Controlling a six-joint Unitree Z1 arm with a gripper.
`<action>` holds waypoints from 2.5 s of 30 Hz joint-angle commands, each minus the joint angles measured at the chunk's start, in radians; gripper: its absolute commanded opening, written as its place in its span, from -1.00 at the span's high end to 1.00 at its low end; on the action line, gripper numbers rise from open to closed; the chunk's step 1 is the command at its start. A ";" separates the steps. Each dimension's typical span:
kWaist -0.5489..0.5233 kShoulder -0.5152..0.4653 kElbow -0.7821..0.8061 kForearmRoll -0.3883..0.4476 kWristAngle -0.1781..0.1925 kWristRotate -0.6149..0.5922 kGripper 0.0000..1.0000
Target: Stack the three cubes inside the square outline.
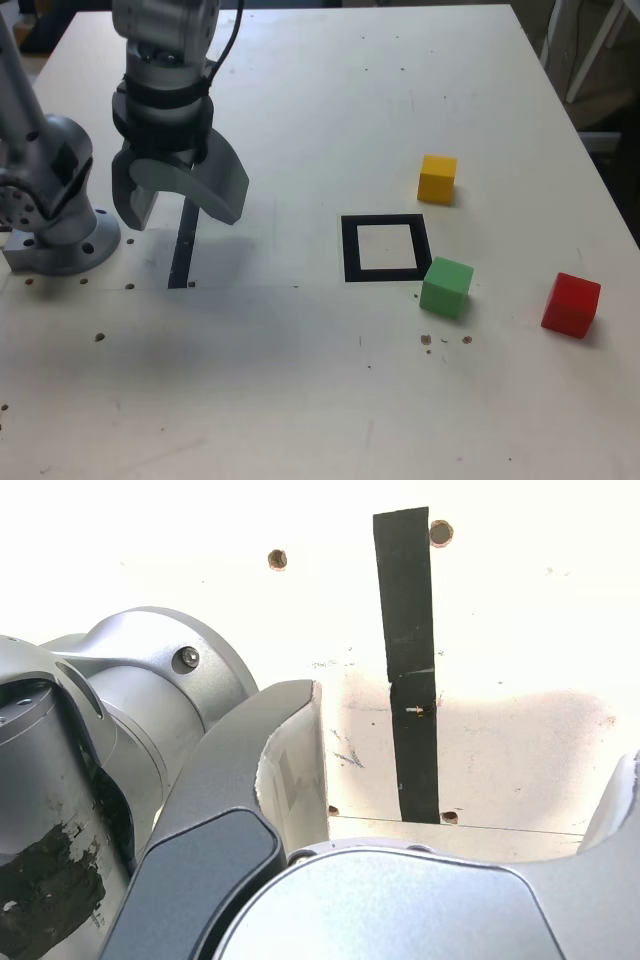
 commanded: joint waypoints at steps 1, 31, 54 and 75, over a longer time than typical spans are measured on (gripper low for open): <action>-0.002 -0.002 -0.004 0.004 -0.001 0.002 -0.99; -0.067 0.129 -0.315 0.203 0.001 0.014 -0.99; -0.077 0.452 -0.941 0.448 0.005 0.090 -0.99; -0.139 0.690 -1.414 0.542 0.030 0.132 -1.00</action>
